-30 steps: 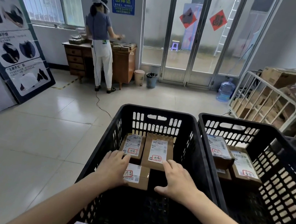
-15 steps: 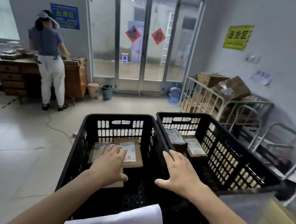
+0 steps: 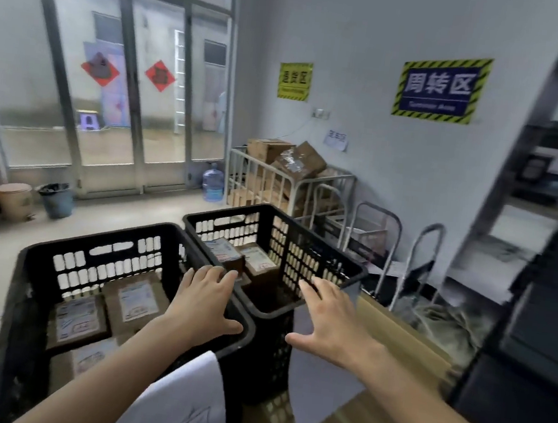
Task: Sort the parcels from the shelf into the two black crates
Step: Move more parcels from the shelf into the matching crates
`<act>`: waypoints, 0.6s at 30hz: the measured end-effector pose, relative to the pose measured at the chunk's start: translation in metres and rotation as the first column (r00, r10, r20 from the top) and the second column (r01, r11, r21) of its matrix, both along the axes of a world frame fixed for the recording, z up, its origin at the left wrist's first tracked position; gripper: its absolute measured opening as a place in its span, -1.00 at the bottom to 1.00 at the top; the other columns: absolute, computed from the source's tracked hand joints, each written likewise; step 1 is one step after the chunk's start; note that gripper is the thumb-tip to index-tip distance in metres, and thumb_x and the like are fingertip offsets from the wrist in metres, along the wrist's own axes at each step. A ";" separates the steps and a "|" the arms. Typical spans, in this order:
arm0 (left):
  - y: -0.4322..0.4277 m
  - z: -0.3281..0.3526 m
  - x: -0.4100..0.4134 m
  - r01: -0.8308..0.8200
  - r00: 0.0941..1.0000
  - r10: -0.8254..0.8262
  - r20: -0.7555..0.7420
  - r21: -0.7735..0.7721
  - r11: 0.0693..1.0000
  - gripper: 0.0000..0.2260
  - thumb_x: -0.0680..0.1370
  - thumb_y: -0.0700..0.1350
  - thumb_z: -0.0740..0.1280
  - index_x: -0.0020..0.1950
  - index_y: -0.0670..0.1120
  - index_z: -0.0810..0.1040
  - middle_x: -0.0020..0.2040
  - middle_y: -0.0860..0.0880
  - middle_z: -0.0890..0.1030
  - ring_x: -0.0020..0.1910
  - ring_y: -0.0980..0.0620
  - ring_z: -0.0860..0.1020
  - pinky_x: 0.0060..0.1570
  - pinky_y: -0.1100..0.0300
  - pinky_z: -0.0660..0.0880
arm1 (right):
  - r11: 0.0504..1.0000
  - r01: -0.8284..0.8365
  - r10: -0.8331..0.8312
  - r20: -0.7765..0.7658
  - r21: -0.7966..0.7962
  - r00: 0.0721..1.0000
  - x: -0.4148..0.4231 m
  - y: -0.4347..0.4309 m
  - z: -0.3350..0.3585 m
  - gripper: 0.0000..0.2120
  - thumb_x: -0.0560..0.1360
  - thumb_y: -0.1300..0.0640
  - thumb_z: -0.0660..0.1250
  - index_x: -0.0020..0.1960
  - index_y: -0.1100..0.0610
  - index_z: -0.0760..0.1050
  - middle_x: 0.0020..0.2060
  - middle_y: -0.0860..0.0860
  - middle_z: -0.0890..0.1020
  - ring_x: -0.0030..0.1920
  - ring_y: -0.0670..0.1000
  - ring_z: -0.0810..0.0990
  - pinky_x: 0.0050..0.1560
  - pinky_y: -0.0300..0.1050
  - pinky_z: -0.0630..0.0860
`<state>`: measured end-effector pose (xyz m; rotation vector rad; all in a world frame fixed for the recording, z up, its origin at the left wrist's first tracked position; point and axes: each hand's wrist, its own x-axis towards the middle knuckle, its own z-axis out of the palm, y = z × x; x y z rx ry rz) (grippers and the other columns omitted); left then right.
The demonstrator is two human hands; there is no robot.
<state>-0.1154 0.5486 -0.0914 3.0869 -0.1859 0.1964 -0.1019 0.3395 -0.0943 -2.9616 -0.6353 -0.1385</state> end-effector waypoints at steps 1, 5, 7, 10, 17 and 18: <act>-0.011 0.002 0.001 0.032 0.999 -0.032 0.009 0.001 0.999 -0.21 0.44 0.22 0.33 0.52 -0.03 0.04 0.49 -0.06 0.17 0.50 -0.07 0.07 0.47 -0.02 -0.05 | 0.999 0.032 -0.032 0.001 -0.001 0.999 -0.005 -0.012 0.002 -0.15 0.44 -0.22 0.28 0.53 0.08 -0.05 0.52 0.08 0.03 0.51 0.07 -0.02 0.50 -0.01 -0.01; -0.057 0.007 0.003 0.142 0.990 -0.142 0.015 -0.008 0.990 -0.22 0.44 0.21 0.33 0.52 -0.03 0.05 0.50 -0.07 0.16 0.50 -0.07 0.07 0.48 0.00 -0.02 | 0.986 0.166 -0.166 -0.003 0.002 0.986 -0.026 -0.058 0.007 -0.14 0.43 -0.22 0.29 0.53 0.07 -0.07 0.52 0.09 0.02 0.52 0.07 -0.03 0.50 -0.03 -0.01; -0.083 0.008 0.003 0.205 0.979 -0.204 0.020 -0.019 0.979 -0.24 0.45 0.21 0.32 0.51 -0.01 0.06 0.50 -0.06 0.15 0.50 -0.06 0.06 0.47 0.02 -0.01 | 0.972 0.234 -0.234 0.003 0.023 0.972 -0.038 -0.081 0.008 -0.14 0.42 -0.21 0.31 0.53 0.07 -0.05 0.52 0.09 0.04 0.51 0.07 0.00 0.49 -0.03 0.02; -0.124 0.007 0.000 0.302 0.953 -0.302 0.019 -0.042 0.952 -0.26 0.46 0.21 0.31 0.51 0.01 0.06 0.49 -0.03 0.15 0.50 -0.05 0.07 0.46 0.06 0.02 | 0.941 0.335 -0.335 0.006 0.047 0.942 -0.060 -0.118 0.013 -0.16 0.42 -0.19 0.33 0.52 0.07 -0.02 0.51 0.09 0.06 0.51 0.08 0.01 0.49 -0.01 0.04; -0.219 0.014 -0.020 0.482 0.876 -0.480 0.041 -0.064 0.874 -0.30 0.48 0.20 0.30 0.51 0.02 0.08 0.49 -0.01 0.17 0.49 -0.03 0.10 0.45 0.10 0.06 | 0.870 0.489 -0.490 -0.007 0.056 0.872 -0.117 -0.205 0.019 -0.19 0.45 -0.19 0.29 0.52 0.05 -0.03 0.51 0.08 0.04 0.51 0.07 -0.02 0.49 -0.01 0.01; -0.233 0.016 -0.025 0.501 0.866 -0.499 0.046 -0.067 0.863 -0.30 0.48 0.19 0.30 0.51 0.02 0.08 0.49 -0.01 0.17 0.49 -0.03 0.10 0.45 0.10 0.06 | 0.860 0.508 -0.508 -0.012 0.056 0.861 -0.126 -0.217 0.021 -0.20 0.46 -0.18 0.28 0.53 0.05 -0.04 0.51 0.08 0.03 0.51 0.07 -0.03 0.49 -0.01 0.01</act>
